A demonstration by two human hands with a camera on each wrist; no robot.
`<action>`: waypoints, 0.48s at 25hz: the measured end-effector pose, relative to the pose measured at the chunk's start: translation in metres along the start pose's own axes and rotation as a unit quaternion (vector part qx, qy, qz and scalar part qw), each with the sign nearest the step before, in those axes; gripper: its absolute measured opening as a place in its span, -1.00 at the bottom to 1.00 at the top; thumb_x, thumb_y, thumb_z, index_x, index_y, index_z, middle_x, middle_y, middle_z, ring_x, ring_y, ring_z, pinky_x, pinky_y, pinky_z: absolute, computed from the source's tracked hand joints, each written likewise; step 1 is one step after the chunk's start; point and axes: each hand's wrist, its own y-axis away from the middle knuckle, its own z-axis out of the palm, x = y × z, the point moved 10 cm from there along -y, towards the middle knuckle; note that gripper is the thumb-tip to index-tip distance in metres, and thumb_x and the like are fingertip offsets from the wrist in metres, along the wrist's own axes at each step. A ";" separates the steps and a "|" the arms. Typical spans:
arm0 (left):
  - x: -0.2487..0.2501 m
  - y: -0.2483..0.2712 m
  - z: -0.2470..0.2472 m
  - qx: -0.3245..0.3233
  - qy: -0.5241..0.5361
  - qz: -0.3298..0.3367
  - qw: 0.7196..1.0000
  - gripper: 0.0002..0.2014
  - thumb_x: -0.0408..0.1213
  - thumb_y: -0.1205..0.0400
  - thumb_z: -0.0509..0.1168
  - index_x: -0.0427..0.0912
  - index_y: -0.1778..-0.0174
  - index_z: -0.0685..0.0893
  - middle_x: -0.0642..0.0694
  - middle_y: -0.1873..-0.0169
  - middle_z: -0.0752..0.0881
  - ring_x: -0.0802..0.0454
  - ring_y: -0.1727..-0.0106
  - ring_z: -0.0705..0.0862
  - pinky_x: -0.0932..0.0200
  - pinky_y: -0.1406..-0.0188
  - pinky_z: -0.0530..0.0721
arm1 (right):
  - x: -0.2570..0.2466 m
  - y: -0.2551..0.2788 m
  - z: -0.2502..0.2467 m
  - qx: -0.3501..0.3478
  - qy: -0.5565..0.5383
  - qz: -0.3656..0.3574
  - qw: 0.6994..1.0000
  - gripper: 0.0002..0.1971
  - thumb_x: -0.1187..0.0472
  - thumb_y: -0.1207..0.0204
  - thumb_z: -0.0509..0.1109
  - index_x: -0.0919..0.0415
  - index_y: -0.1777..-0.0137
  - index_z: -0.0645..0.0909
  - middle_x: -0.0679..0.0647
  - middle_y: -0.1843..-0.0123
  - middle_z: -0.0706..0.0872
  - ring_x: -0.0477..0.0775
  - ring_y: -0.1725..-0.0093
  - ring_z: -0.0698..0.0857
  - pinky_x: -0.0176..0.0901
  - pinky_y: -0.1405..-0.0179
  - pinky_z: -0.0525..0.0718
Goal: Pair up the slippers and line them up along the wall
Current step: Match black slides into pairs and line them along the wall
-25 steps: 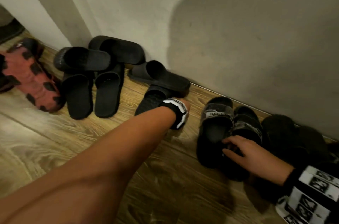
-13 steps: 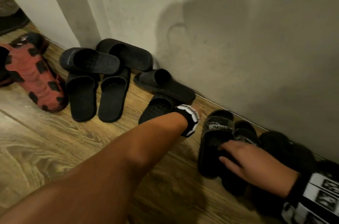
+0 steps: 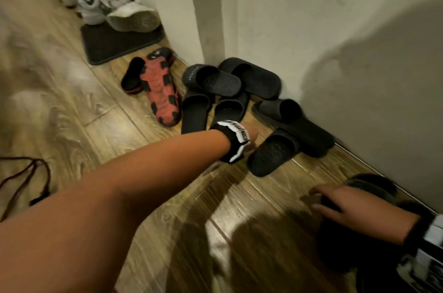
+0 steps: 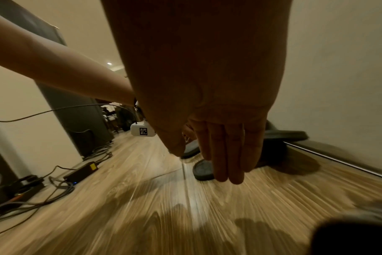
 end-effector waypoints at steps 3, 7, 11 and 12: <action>-0.050 0.032 -0.017 0.034 -0.032 -0.079 0.996 -0.68 -0.18 -0.64 0.22 -0.20 -0.25 0.65 -0.21 -0.21 0.72 -0.16 -0.21 0.70 0.06 -0.06 0.63 | -0.016 -0.026 -0.001 -0.001 -0.019 -0.032 0.999 -0.58 -0.21 -0.60 0.21 -0.11 -0.40 0.47 -0.11 -0.28 0.67 -0.11 -0.19 0.65 -0.18 -0.16 0.62; -0.085 0.046 0.003 0.017 -0.063 -0.128 0.990 -0.66 -0.12 -0.63 0.20 -0.22 -0.21 0.66 -0.24 -0.16 0.73 -0.22 -0.17 0.71 -0.01 -0.11 0.65 | -0.017 -0.037 0.027 -0.044 -0.020 -0.034 0.998 -0.57 -0.21 -0.60 0.21 -0.07 -0.40 0.49 -0.03 -0.36 0.64 -0.02 -0.27 0.63 -0.05 -0.25 0.61; -0.103 0.031 -0.004 0.033 -0.046 -0.149 0.987 -0.65 -0.15 -0.60 0.24 -0.23 -0.24 0.67 -0.26 -0.21 0.72 -0.27 -0.23 0.70 -0.01 -0.13 0.65 | -0.011 -0.057 0.025 -0.036 0.039 -0.028 0.998 -0.55 -0.16 -0.60 0.22 0.04 -0.39 0.49 0.07 -0.34 0.64 0.09 -0.24 0.65 0.05 -0.20 0.64; -0.101 0.024 -0.008 0.037 -0.041 -0.148 0.987 -0.64 -0.14 -0.59 0.23 -0.23 -0.23 0.66 -0.27 -0.21 0.72 -0.27 -0.22 0.70 0.00 -0.09 0.65 | -0.009 -0.064 0.018 -0.020 0.054 -0.021 0.998 -0.55 -0.16 -0.60 0.22 0.05 -0.38 0.48 0.09 -0.33 0.64 0.12 -0.24 0.65 0.06 -0.17 0.65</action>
